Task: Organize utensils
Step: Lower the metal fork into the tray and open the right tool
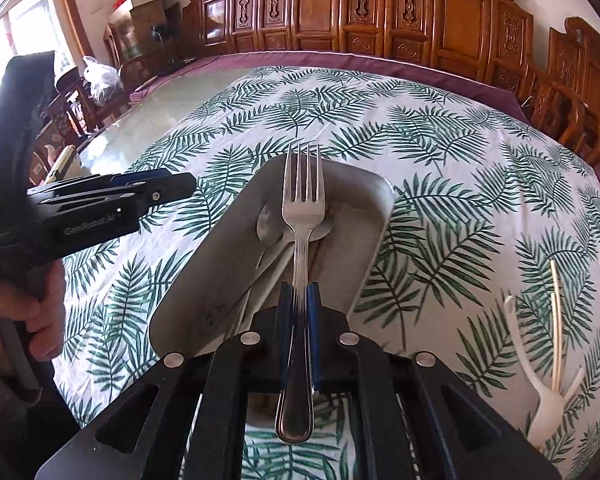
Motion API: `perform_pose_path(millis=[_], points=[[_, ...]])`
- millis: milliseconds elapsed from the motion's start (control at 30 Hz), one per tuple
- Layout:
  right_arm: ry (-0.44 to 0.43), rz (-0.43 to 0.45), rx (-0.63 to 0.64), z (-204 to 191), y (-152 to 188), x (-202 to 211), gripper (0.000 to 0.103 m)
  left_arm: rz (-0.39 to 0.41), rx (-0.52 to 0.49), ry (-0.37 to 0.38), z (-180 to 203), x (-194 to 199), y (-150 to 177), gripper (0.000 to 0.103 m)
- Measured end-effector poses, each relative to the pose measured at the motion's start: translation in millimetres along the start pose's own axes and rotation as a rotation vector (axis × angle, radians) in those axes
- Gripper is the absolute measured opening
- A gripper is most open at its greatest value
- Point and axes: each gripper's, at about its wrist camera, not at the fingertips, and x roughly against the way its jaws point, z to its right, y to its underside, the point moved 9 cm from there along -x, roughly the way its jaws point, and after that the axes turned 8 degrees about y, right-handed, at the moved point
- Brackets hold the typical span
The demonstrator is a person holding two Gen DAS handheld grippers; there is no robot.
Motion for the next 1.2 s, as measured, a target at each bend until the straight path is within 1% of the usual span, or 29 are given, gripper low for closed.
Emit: perform_pose_path(millis=[167, 233, 333, 367, 400, 733, 1033, 1200], points=[[0.005, -0.004, 0.005, -4.6, -4.0, -12.0, 0.010, 0.004, -0.014, -0.015, -0.4, 1.0, -0.4, 0.045], [0.002, -0.012, -0.001, -4.2, -3.3, -16.5, 0.010, 0.008, -0.017, -0.016, -0.2, 1.1, -1.2, 0.055], [0.001, -0.023, -0.013, -4.5, 0.0, -25.1, 0.010, 0.015, -0.017, -0.019, -0.9, 2.3, -2.7, 0.061], [-0.002, -0.025, -0.016, -5.4, 0.7, -27.3, 0.010, 0.018, -0.016, -0.019, -1.2, 2.5, -3.2, 0.064], [-0.004, -0.026, -0.018, -6.8, 1.2, -29.7, 0.010, 0.018, -0.015, -0.020, -1.7, 2.5, -3.4, 0.065], [0.001, -0.045, -0.061, -10.5, 3.9, -46.6, 0.010, 0.016, -0.011, -0.020, -3.2, 1.5, -3.0, 0.067], [-0.046, -0.059, -0.080, -13.8, 7.0, -49.7, 0.010, 0.020, -0.009, -0.020, -4.4, 2.7, -3.7, 0.068], [-0.071, -0.040, -0.070, -17.2, 9.6, -41.4, 0.010, 0.019, -0.010, -0.021, -3.2, 3.4, -3.5, 0.068]])
